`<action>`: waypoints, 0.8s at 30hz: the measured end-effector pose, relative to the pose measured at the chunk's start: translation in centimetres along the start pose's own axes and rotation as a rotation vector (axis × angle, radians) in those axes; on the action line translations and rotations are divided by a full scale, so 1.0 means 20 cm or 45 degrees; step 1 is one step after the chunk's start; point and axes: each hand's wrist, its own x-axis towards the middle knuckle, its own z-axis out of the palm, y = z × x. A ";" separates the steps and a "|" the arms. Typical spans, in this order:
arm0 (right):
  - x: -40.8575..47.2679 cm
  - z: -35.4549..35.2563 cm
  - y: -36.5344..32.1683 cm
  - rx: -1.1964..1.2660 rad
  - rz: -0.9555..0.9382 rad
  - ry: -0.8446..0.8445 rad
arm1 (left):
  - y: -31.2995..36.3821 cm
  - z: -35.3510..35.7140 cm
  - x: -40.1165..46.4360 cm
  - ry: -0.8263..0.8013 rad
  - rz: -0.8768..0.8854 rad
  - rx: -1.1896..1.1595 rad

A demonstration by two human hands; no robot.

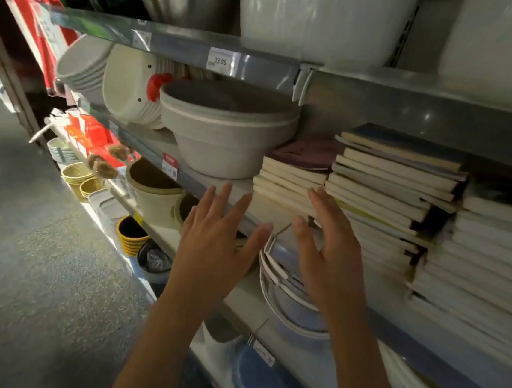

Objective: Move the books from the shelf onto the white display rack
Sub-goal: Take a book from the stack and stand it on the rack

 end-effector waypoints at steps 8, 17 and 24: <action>0.22 0.22 0.11 -0.117 0.151 0.161 | -0.20 0.14 0.41 -0.144 0.174 -0.123; 0.36 0.53 0.14 -0.281 0.323 0.431 | -0.48 0.28 0.82 -0.301 0.497 -0.327; 0.44 0.66 0.21 -0.608 0.250 0.583 | -0.54 0.42 1.06 -0.281 0.753 -0.521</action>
